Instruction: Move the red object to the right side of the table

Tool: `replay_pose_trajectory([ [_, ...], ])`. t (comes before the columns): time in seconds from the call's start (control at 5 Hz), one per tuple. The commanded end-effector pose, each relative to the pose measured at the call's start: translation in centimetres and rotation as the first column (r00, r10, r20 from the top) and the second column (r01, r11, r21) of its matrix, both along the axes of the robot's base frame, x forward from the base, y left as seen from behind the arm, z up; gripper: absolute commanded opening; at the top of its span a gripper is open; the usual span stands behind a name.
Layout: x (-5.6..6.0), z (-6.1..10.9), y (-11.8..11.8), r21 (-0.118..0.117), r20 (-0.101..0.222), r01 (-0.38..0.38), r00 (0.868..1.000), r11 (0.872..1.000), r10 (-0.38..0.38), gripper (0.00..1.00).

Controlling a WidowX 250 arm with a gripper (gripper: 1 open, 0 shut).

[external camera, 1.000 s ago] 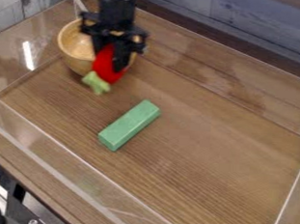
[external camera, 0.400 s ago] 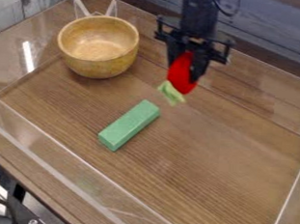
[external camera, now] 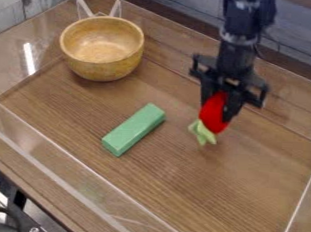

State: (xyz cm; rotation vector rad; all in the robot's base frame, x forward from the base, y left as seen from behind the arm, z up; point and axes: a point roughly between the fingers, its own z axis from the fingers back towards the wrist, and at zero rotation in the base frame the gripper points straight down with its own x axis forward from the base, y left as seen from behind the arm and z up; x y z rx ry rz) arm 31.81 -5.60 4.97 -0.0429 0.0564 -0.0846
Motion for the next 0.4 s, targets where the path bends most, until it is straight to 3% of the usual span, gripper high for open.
replay_pose_trajectory([
  [0.0,0.5,-0.5,-1.0,-0.007,0.043,0.021,0.999,1.000,-0.021,0.00],
  [0.2,0.6,-1.7,-1.4,-0.009,0.045,0.029,0.999,1.000,-0.029,0.00],
])
